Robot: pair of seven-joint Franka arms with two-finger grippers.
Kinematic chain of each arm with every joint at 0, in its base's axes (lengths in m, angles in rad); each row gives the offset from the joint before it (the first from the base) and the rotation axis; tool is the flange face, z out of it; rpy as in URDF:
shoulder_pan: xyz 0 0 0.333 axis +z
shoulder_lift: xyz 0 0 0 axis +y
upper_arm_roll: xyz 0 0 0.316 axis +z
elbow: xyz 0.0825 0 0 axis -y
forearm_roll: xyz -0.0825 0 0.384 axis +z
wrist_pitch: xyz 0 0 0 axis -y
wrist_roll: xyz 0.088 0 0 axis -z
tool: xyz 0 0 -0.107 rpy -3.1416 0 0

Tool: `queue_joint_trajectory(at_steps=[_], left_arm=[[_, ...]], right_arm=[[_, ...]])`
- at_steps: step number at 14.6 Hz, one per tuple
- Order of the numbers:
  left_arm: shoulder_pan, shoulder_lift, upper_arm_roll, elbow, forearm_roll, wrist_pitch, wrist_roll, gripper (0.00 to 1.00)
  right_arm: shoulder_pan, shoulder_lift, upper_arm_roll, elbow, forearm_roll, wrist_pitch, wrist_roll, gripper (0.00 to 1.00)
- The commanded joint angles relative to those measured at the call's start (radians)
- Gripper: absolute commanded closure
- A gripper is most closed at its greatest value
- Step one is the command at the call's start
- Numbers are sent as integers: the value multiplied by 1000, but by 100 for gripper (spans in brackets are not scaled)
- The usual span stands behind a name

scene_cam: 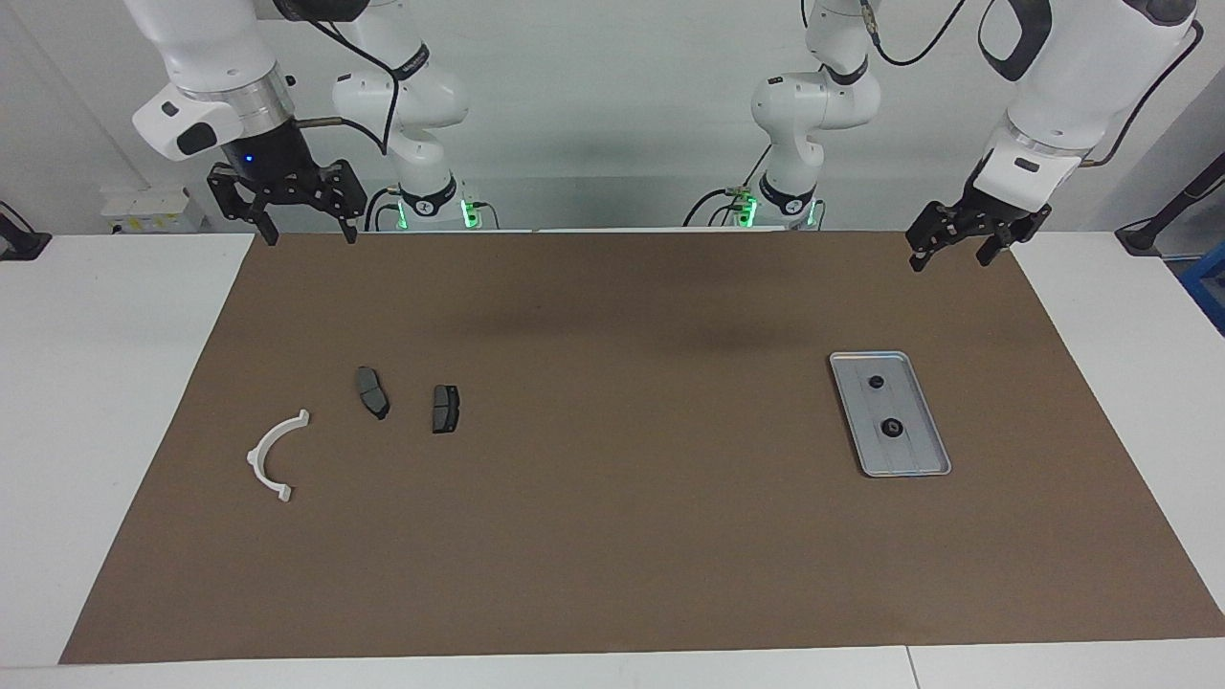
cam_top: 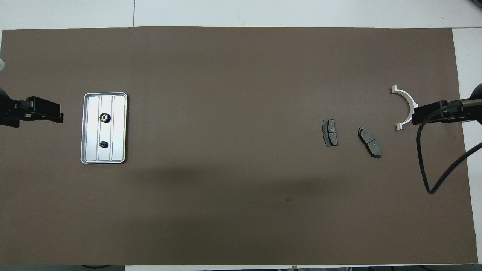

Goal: Place bearing gear from tray to pile

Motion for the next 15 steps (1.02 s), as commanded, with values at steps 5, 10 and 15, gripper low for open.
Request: queue_joint_trajectory(at_steps=[5,10,15], left_arm=[[15,29,5,-85,7,181,-34,0],[48,237,7,-111,30,411,-34,0],[70,402,8,-192,30,618,-37,18]], right_arm=[[-6,-14,7,-10,17,11,11,0],[-5,-14,8,-10,17,11,10,0],[-6,-14,8,-10,19,11,10,0]])
